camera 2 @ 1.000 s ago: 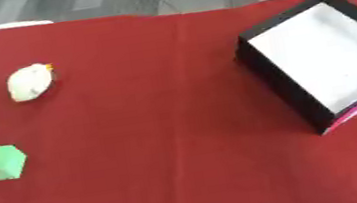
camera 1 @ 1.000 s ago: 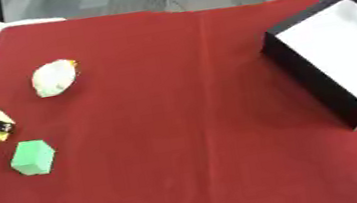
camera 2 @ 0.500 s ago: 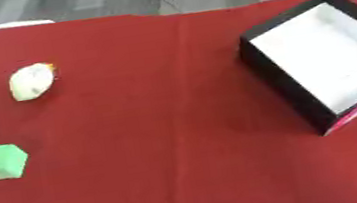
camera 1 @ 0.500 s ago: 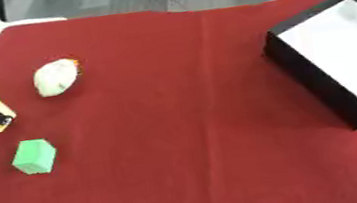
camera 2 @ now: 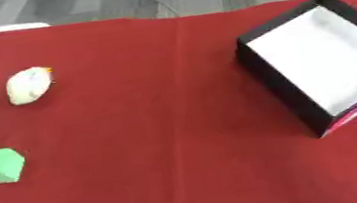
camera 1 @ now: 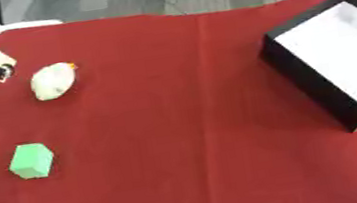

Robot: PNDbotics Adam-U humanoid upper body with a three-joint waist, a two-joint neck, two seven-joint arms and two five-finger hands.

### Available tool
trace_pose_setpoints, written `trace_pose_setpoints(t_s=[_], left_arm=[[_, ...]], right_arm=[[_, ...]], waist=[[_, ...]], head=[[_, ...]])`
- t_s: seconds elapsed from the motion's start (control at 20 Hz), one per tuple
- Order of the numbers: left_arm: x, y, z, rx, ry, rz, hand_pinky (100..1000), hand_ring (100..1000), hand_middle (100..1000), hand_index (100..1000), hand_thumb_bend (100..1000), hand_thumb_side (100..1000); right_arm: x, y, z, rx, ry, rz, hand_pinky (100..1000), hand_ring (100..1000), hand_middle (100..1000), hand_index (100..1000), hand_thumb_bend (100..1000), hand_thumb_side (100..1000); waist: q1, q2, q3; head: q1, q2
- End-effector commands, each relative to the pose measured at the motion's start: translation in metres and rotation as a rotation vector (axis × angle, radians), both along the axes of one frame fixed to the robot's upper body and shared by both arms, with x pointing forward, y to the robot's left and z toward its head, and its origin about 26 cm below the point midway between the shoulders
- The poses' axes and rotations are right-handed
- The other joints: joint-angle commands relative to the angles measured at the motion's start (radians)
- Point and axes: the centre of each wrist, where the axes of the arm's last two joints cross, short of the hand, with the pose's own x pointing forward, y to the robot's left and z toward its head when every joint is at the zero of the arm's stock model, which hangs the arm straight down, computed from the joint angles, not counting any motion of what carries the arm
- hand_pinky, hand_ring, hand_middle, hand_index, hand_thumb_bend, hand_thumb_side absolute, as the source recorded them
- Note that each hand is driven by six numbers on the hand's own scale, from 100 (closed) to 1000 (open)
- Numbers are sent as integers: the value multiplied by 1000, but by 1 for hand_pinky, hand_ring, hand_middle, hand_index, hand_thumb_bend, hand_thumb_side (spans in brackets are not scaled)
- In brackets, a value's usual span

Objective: Pick up the objects with one hand, pass them to the other hand, and then place them into the box on the other side of the table.

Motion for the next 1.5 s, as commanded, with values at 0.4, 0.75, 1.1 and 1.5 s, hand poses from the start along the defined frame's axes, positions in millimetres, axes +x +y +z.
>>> trace_pose_setpoints(t_s=[0.4,0.75,1.1,1.5], left_arm=[[-36,-85,2,-63,-362,-374,677,574,562,638,100,364],[-48,-117,-30,16,-596,-476,629,502,510,630,100,325],[-62,-137,-55,132,-719,-537,606,471,487,625,100,293],[-68,-155,-75,173,-753,-613,607,470,485,622,100,290]], right_arm=[[0,42,66,-406,-224,328,1000,1000,995,1000,100,564],[-2,77,85,-784,-304,464,985,1000,995,1000,100,392],[-5,114,76,-954,-297,593,982,1000,999,1000,100,324],[-9,137,73,-1014,-297,664,984,1000,1000,1000,100,262]], waist=[[-16,-21,-8],[-27,-25,-18],[-30,-31,-26],[-30,-30,-31]], head=[[-95,-26],[-129,-18],[-136,18],[-148,15]])
